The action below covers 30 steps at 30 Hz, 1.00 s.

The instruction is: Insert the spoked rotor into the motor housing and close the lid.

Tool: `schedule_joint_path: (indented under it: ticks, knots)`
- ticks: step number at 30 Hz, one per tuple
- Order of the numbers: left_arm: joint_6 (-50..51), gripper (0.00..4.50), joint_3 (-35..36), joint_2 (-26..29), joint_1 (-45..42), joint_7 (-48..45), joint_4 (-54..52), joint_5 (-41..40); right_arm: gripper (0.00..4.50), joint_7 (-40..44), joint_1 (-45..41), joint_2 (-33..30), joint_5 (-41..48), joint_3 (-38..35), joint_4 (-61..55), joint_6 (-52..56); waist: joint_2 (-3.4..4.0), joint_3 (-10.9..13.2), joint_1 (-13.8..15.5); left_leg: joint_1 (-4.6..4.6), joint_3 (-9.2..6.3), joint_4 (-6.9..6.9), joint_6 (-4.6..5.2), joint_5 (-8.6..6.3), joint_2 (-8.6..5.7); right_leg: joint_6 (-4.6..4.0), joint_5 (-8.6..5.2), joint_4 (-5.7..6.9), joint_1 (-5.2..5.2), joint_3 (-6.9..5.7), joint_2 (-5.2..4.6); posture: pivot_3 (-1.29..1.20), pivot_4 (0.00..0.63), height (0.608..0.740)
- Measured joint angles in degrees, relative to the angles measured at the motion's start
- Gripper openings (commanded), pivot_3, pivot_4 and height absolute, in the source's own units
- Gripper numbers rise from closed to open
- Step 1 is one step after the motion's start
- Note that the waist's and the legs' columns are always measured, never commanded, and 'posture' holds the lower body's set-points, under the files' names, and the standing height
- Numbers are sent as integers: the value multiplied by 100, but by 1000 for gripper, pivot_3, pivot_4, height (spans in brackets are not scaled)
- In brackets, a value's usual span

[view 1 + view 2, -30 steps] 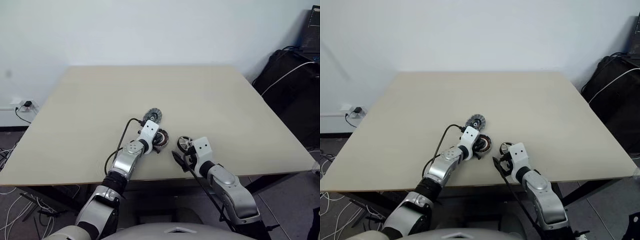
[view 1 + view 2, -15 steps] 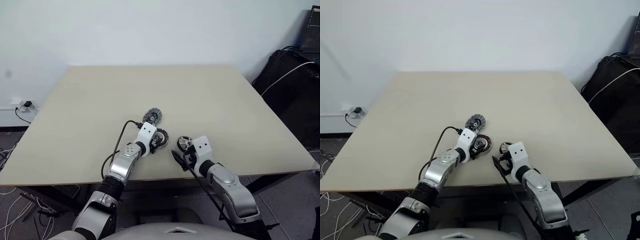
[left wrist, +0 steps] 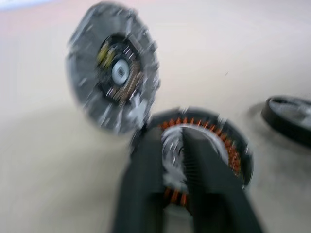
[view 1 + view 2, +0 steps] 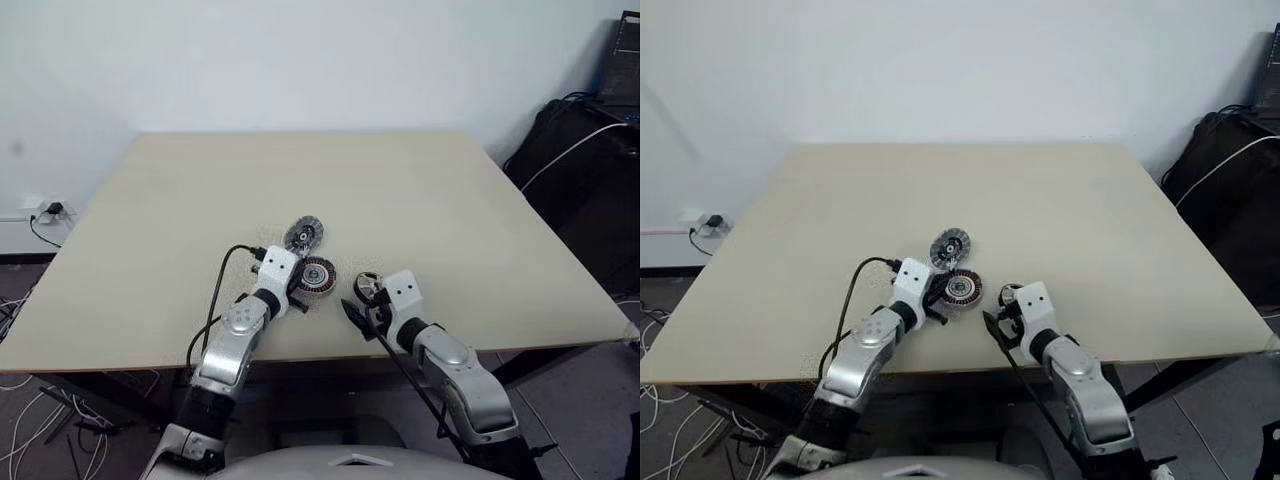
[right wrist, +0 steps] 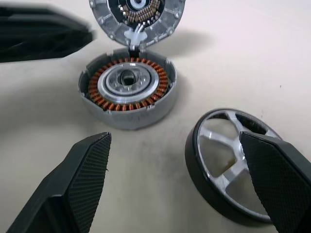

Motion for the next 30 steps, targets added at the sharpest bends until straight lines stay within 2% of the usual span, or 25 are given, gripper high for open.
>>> schedule_joint_path:
  ticks: [4,7,10,20,23,26,30]
  knots:
    - [66,12,100,138,483,79,-391,0,4500,25,-246,16,-18,140,27,104,0,0,5,0,0,1,-1,0,0,0,0,2,0,0,0,0,0,740]
    - [45,0,163,216,818,136,-575,0,3917,23,-499,59,-47,292,71,206,0,0,3,0,0,1,-1,0,1,0,0,2,-1,0,0,0,0,740]
    - [-5,0,241,238,1202,209,-794,-5,2958,22,-773,164,-129,473,251,297,0,0,0,-1,1,1,-8,5,1,-1,0,2,-2,-1,0,0,0,740]
    - [-73,0,257,209,1647,407,-1018,-66,2958,-17,-1883,524,-491,986,1419,448,1,0,-9,2,4,2,-17,10,1,-4,2,8,-4,-2,-1,0,0,740]
    - [-78,0,258,194,1655,476,-1019,-70,3500,-29,-2133,609,-580,1010,1833,388,3,-1,-21,1,4,1,-27,15,1,-4,2,7,-4,-2,0,0,0,740]
    - [-84,0,255,172,1663,499,-1019,-72,4488,-37,-2311,691,-619,1008,2140,340,3,-1,-31,-1,5,1,-28,16,1,-4,2,7,-5,-2,0,0,0,740]
    - [-103,0,253,132,1675,548,-1019,-73,4488,-126,-2480,746,-673,978,2396,246,3,-1,-37,0,5,1,-29,16,1,-4,2,8,-5,-2,0,0,0,740]
